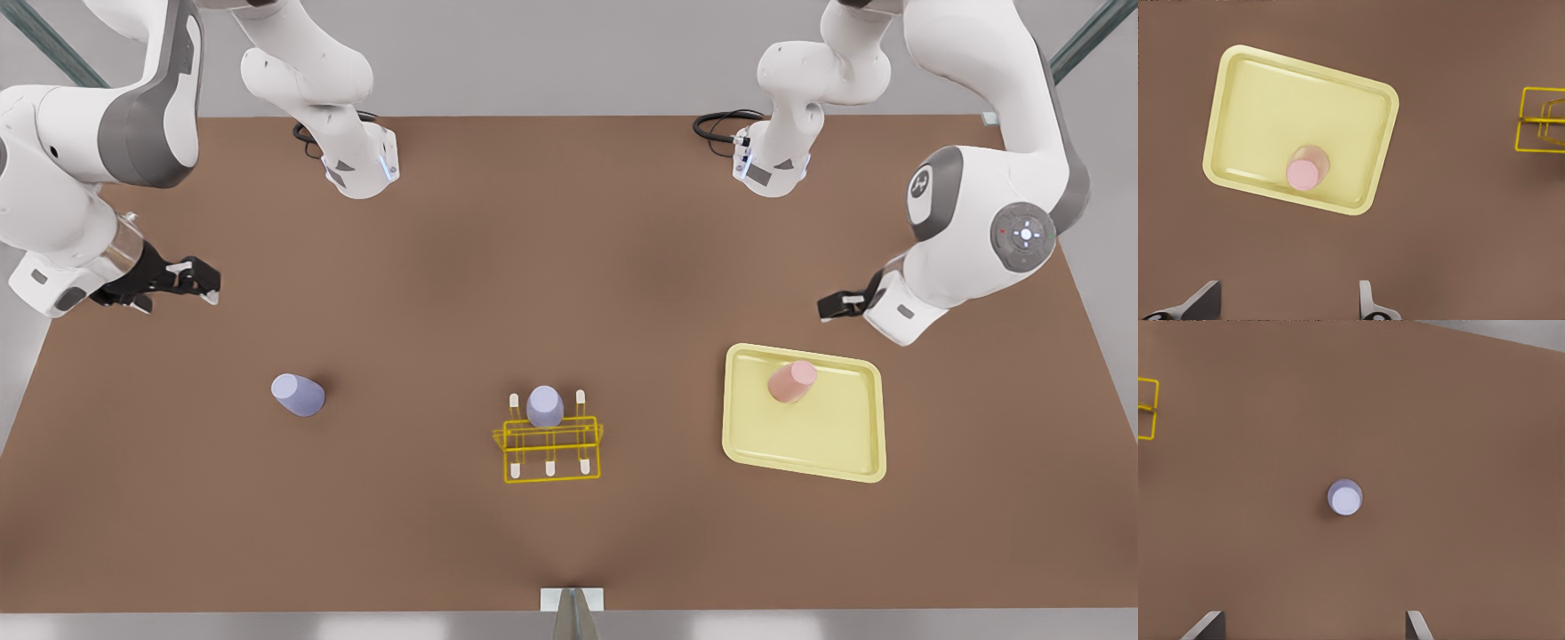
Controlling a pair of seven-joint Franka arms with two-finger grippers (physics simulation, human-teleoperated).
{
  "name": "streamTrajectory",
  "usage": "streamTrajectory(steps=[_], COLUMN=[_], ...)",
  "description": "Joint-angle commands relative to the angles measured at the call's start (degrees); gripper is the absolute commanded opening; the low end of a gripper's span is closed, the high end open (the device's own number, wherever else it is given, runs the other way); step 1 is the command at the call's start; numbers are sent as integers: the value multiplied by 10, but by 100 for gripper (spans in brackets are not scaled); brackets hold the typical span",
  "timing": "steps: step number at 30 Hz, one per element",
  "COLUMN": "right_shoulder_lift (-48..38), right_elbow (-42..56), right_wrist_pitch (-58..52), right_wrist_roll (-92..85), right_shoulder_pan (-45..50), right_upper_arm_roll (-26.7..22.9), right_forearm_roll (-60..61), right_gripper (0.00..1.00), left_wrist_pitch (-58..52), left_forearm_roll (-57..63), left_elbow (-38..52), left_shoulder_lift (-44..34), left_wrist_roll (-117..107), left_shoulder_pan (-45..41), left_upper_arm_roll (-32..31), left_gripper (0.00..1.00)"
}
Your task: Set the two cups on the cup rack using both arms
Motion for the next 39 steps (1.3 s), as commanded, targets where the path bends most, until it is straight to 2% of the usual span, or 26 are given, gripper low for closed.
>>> streamTrajectory(steps=[1, 3, 5, 7, 9, 13, 16, 22, 31, 39], right_shoulder_lift=[-1, 1, 91, 193, 249, 272, 242, 162, 147, 176], right_elbow=[1, 2, 18, 13, 12, -18, -121, -241, -314, -323], right_wrist_pitch=[15, 13, 46, 178, 239, 287, 422, 441, 461, 466], right_wrist_roll=[-31, -31, -40, -51, -52, -43, -20, 59, 72, 75], right_shoulder_pan=[0, 1, -3, -39, -59, -57, -54, -26, -28, -31], right_upper_arm_roll=[0, 0, -1, -2, -1, 4, 7, 7, 3, 0], right_forearm_roll=[2, 1, -14, -13, -10, 4, 15, 28, 16, 14], right_gripper=[100, 100, 100, 100, 100, 100, 100, 100, 100, 100], left_wrist_pitch=[23, 24, 103, 188, 244, 355, 357, 358, 416, 430], left_forearm_roll=[1, 1, 14, 26, 25, 25, 24, 24, 24, 23], left_elbow=[0, -2, -45, -63, -89, -183, -197, -204, -204, -221], left_shoulder_lift=[-1, 1, 31, 75, 98, 87, 92, 127, 199, 205], left_wrist_roll=[-33, -30, -26, 5, 16, 45, 46, 46, 46, 46], left_shoulder_pan=[-1, -2, -3, 2, 5, 8, 4, -5, -2, -1], left_upper_arm_roll=[0, 0, 0, 1, 5, 25, 25, 25, 24, 24], left_gripper=[100, 100, 100, 100, 100, 100, 100, 100, 100, 100])
